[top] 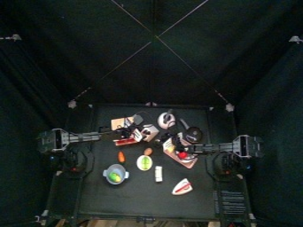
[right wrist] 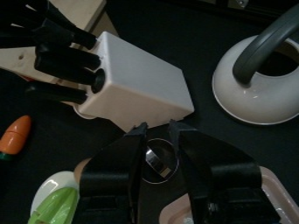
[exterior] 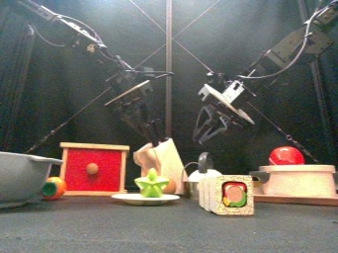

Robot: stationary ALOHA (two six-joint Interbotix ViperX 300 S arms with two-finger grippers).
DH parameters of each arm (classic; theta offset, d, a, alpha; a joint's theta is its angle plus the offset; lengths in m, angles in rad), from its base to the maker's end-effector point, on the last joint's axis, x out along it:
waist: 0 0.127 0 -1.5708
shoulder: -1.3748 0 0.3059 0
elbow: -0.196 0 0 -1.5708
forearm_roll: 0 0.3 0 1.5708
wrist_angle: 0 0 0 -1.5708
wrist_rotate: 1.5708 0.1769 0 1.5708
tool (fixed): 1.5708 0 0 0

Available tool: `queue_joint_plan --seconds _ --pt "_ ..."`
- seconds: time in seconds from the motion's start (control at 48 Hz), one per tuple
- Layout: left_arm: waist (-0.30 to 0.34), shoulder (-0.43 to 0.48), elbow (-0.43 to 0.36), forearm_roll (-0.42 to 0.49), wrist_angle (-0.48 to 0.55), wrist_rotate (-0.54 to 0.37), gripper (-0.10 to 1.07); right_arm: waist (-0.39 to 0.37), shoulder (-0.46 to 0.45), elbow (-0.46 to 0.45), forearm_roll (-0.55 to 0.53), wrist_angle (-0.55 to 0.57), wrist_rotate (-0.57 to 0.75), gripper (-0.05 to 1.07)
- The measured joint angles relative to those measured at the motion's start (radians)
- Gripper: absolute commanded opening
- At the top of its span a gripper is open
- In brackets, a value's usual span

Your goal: Pull out cleaver

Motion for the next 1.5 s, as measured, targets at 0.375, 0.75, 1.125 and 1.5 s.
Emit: queue_joint_plan --seconds 0.375,0.75,1.125,1.5 --pt "-0.012 0.002 -0.034 0.0 0.025 0.005 0.5 0.0 0.0 0.0 0.0 0.0 0.0 0.68" --pt "-0.054 -0.023 -0.038 0.0 0.08 0.006 0.5 0.0 -0.002 0.0 0.0 0.0 -0.002 0.68" --pt "-0.052 -0.06 -0.031 0.0 0.071 -0.002 0.5 0.0 0.0 -0.005 0.0 0.0 0.0 0.68" --pt "-0.046 -0.04 -0.025 -0.003 -0.04 -0.003 0.5 0.006 0.0 -0.029 -0.02 0.0 0.0 0.68"
